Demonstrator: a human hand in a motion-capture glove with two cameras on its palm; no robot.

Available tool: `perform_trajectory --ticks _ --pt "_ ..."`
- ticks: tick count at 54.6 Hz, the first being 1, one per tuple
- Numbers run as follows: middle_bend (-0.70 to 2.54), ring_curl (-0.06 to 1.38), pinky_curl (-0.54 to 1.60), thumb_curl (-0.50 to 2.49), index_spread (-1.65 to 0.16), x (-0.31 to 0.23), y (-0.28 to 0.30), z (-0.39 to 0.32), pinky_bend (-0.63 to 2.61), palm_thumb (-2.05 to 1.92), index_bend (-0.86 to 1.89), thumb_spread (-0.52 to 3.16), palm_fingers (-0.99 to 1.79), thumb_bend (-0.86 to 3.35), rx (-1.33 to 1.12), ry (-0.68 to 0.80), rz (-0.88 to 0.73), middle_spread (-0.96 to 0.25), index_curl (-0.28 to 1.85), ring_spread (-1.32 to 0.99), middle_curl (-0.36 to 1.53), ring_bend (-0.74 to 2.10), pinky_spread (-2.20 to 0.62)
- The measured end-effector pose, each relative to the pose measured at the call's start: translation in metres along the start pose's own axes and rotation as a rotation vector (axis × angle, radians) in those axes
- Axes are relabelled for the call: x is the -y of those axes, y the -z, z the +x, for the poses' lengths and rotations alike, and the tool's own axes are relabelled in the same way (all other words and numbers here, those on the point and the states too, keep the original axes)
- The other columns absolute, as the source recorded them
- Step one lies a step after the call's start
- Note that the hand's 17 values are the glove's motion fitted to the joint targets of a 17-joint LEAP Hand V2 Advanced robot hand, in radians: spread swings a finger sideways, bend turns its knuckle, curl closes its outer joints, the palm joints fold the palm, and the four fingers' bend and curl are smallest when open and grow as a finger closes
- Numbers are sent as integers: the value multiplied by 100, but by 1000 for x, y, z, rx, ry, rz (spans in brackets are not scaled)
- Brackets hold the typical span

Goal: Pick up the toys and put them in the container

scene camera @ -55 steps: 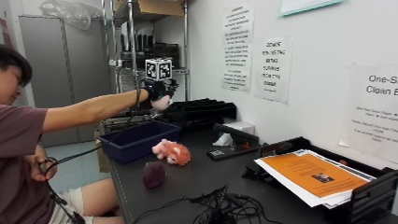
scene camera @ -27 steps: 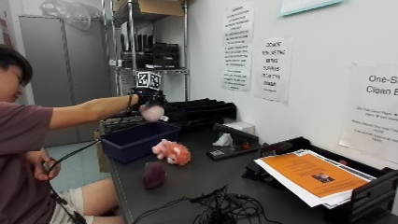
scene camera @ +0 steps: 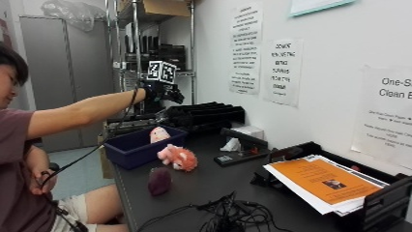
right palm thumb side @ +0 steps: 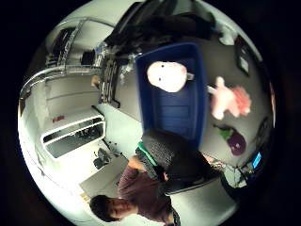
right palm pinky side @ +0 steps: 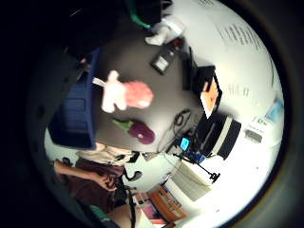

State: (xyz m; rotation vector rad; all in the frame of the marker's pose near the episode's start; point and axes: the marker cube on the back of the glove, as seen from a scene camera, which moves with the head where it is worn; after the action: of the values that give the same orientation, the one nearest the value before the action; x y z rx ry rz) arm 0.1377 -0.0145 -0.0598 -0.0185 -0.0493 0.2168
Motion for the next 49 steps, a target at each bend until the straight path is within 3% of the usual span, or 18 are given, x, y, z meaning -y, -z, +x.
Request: perform_trajectory --ticks 19,28,41,45,49 --pt "11 38 39 35 -20 -108 -31 144 92 -5 5 110 -30 -5 -61 -196 3 2 17 5 26 27 6" --pt "12 38 38 32 -20 -125 -103 173 90 -5 6 111 -28 -5 -26 -219 -36 1 16 4 25 25 6" --pt "11 38 39 30 -22 -106 -270 166 97 -3 7 113 -23 -4 72 -218 -260 -1 14 4 22 24 6" --pt "9 39 40 30 -23 -100 -290 174 105 -2 5 112 -18 -3 -12 -265 -115 -1 13 4 21 29 5" --pt "24 46 39 31 -25 -99 -292 183 103 3 7 114 17 0 -7 -291 -32 -5 12 -4 24 57 -2"
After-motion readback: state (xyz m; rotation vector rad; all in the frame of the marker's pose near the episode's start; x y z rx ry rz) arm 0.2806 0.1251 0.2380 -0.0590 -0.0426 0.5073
